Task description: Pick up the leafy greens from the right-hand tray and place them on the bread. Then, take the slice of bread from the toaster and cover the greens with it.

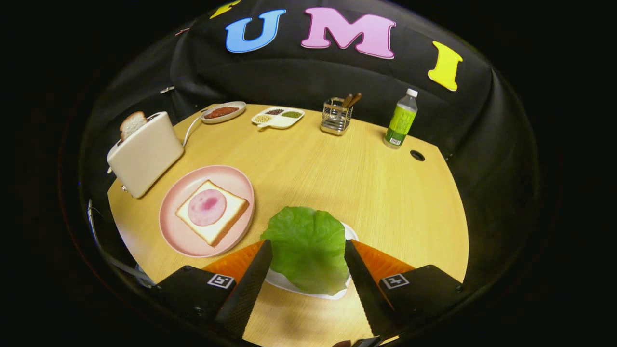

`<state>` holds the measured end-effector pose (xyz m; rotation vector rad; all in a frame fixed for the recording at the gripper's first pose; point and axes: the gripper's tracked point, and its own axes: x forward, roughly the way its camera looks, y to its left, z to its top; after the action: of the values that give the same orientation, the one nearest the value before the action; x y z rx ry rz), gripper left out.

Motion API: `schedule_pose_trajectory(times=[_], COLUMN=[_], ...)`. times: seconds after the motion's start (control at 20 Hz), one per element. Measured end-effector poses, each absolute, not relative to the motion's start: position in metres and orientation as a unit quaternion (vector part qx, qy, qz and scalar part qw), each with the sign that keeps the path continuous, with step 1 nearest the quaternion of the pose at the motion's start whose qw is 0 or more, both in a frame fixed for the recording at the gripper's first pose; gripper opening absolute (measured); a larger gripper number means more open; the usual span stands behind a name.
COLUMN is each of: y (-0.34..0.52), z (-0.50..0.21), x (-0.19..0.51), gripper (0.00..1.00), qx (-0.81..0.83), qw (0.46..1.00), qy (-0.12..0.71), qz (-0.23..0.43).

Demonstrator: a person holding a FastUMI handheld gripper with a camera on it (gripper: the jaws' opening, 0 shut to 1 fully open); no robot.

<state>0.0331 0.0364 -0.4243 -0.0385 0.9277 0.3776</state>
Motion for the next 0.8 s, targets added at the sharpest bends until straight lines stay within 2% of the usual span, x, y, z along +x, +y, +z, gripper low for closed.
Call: schedule_pose_trajectory(times=[0.15,0.3,0.4,0.55,0.75,0.8], y=[0.041,0.044,0.043,0.041,0.045,0.045], z=[-0.456,-0.473,-0.484,-0.481,-0.482,-0.482], x=[0.035,0.036,0.025,0.027,0.025,0.026], gripper=[0.92,0.83,0.8,0.75,0.15,0.09], qx=[-0.015,-0.011,-0.015,-0.017,-0.041,-0.053], qw=[0.855,0.837,0.816,0.819,0.815,0.817], qy=[0.483,0.51,0.542,0.539,0.538,0.535], qz=[0.188,0.199,0.2,0.198,0.209,0.208])
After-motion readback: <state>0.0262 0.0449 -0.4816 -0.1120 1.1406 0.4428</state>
